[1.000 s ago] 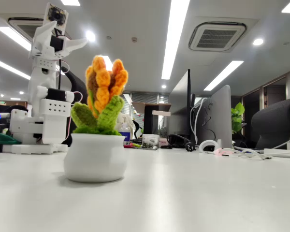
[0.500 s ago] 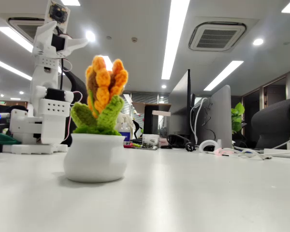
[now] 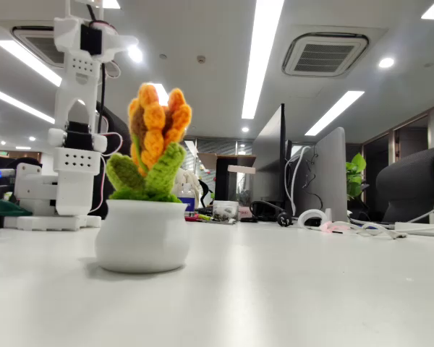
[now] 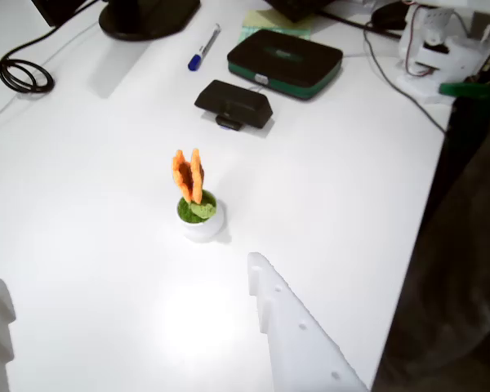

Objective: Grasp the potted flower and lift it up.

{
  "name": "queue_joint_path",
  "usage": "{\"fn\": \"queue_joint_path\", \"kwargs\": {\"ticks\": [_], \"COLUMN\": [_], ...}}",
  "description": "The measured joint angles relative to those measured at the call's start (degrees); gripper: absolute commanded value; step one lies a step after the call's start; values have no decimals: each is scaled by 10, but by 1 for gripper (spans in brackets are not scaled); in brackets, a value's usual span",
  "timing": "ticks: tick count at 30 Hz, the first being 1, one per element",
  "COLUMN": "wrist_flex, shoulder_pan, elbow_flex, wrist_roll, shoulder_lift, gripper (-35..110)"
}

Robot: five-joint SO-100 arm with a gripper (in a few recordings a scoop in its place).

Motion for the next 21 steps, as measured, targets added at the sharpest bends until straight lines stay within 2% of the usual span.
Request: {"fn": "queue_joint_path", "kwargs": {"ticks": [21], "wrist_flex": [-115], "shoulder_pan": [-63], "elbow_flex": [12], "wrist_roll": [45], "shoulder_lift": [-346], "gripper": [36]}}
